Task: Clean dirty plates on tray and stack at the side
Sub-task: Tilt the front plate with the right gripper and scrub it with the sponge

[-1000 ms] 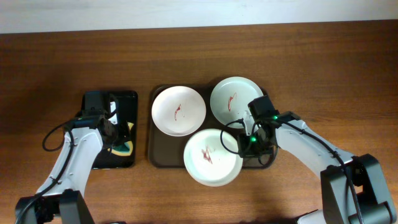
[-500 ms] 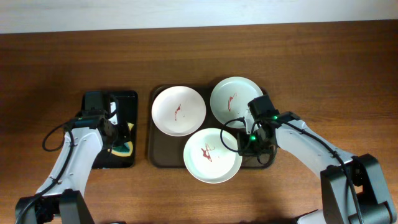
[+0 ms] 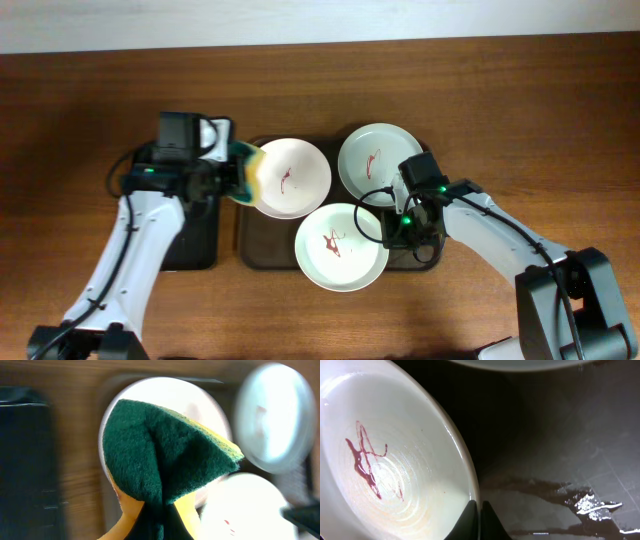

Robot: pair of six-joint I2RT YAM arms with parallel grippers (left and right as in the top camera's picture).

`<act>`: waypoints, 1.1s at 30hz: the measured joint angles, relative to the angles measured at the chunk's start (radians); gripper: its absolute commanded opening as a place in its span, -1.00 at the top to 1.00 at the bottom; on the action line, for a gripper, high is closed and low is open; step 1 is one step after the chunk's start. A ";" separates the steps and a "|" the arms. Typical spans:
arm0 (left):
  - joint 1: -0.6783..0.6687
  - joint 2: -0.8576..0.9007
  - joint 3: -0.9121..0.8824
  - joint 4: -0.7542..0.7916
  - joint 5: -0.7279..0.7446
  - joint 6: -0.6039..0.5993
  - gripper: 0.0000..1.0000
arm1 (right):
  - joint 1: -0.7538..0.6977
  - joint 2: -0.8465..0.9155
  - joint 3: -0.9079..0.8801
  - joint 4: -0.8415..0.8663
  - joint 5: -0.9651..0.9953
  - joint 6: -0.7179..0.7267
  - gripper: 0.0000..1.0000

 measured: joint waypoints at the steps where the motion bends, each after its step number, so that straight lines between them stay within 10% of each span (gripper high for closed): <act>1: -0.047 0.000 0.000 0.000 0.026 -0.014 1.00 | 0.000 0.000 0.000 0.007 0.002 0.000 0.92; 14: -0.420 0.171 0.000 0.034 0.085 -0.484 1.00 | 0.000 0.000 0.000 0.038 0.006 0.025 0.92; 33: -0.528 0.370 0.033 0.085 -0.011 -0.521 1.00 | 0.003 0.004 0.000 0.040 0.009 0.026 0.92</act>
